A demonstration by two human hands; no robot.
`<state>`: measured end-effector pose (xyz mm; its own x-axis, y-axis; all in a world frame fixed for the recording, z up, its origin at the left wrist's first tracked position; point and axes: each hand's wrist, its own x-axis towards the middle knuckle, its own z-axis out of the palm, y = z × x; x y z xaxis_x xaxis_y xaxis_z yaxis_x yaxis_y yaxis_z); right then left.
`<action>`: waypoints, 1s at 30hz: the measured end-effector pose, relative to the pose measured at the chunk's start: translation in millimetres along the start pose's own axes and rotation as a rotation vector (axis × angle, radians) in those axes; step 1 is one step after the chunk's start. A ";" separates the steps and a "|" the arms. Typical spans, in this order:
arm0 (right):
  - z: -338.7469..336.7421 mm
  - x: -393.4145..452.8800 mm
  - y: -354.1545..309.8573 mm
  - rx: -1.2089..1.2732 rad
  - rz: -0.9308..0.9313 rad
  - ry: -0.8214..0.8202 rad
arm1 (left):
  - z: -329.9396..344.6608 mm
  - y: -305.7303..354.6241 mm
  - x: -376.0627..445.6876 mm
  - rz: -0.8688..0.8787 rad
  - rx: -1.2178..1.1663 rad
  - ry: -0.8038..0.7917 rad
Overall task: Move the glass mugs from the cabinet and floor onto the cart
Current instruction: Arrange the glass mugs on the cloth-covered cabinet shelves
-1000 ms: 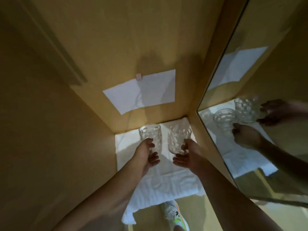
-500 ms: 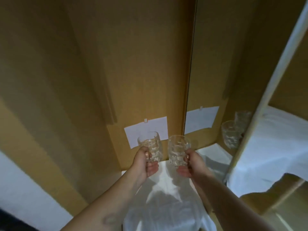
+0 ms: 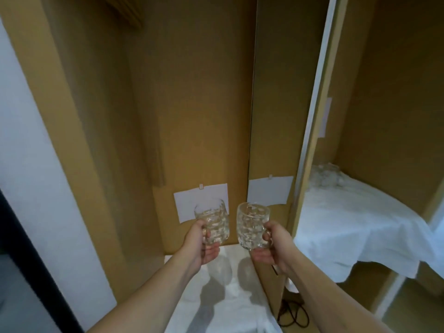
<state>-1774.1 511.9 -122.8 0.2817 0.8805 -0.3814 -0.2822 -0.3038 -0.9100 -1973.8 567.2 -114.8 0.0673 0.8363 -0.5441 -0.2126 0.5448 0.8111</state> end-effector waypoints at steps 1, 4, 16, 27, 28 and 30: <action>-9.5 -7.9 -3.3 -0.014 0.003 -0.007 | 5.7 -4.3 -8.3 0.010 -0.015 0.006; -44.6 -31.9 -14.2 -0.063 0.010 -0.023 | 26.0 -20.4 -31.9 0.026 -0.016 0.046; -207.7 -84.1 -32.1 -0.106 0.039 0.041 | 157.1 -95.8 -104.8 0.031 0.029 0.037; -315.8 -81.8 -45.5 0.066 0.010 0.166 | 273.0 -111.5 -100.9 -0.016 0.148 -0.092; -322.5 -80.1 -48.6 0.076 0.010 0.184 | 283.8 -111.6 -97.0 -0.016 0.151 -0.099; -333.3 -76.5 -54.5 0.092 0.019 0.206 | 303.6 -111.9 -88.4 -0.017 0.165 -0.111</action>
<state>-1474.6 339.8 -98.3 0.4542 0.7792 -0.4320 -0.3687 -0.2770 -0.8873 -1660.0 450.9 -92.4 0.1787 0.8233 -0.5387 -0.0480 0.5542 0.8310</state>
